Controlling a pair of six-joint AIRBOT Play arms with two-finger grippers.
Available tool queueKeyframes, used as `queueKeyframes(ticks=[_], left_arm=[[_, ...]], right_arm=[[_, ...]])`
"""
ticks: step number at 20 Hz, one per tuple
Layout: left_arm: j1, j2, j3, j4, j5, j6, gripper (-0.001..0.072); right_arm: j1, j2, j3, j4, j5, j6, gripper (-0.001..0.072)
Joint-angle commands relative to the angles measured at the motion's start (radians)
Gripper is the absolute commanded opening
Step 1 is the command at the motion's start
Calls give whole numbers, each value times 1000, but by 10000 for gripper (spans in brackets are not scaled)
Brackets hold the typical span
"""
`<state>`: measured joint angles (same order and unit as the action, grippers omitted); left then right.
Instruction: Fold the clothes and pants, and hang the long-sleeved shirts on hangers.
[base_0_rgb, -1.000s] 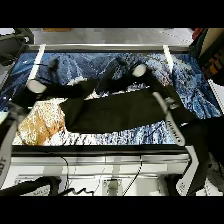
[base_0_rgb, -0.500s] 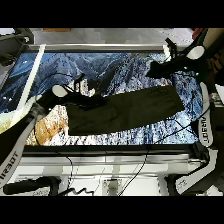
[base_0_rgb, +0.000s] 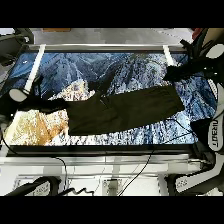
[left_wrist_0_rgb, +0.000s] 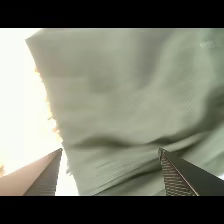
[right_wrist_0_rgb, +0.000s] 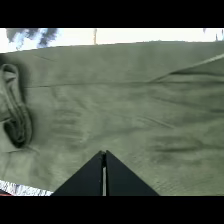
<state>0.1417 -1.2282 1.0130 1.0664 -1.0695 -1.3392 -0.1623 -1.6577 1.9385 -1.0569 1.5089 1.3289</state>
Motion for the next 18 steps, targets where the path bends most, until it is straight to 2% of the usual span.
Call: queueKeyframes(ticks=[1, 3, 4, 8, 10, 13, 14, 15, 16, 17, 18], left_arm=[[56, 1, -120, -6, 60, 24, 698], [48, -34, -152, -41, 80, 40, 697], [46, -56, -160, -78, 79, 74, 697], [32, -140, -167, -285, 139, 166, 698], [11, -182, -167, -298, 183, 166, 698], [-24, -251, -167, -330, 192, 167, 696], [-40, -267, -167, -360, 192, 185, 629], [-58, -274, -167, -392, 196, 216, 490], [-77, -275, -167, -411, 212, 221, 401], [-95, -275, -166, -428, 232, 221, 251], [-113, -274, -166, -441, 249, 223, 8]], right_arm=[[-9, 114, -89, 34, -56, -77, 36], [-29, 215, -201, 25, -114, -105, 36], [-40, 274, -271, 6, -158, -122, 36], [-79, 549, -642, -64, -408, -146, 36], [-80, 642, -795, -69, -457, -146, 36], [-80, 682, -912, -64, -481, -146, 36], [-80, 676, -926, -63, -488, -145, 37], [-80, 664, -928, -60, -493, -145, 37], [-80, 652, -928, -41, -509, -145, 36], [-80, 642, -928, -5, -535, -144, 37], [-80, 634, -928, 49, -574, -143, 37]])
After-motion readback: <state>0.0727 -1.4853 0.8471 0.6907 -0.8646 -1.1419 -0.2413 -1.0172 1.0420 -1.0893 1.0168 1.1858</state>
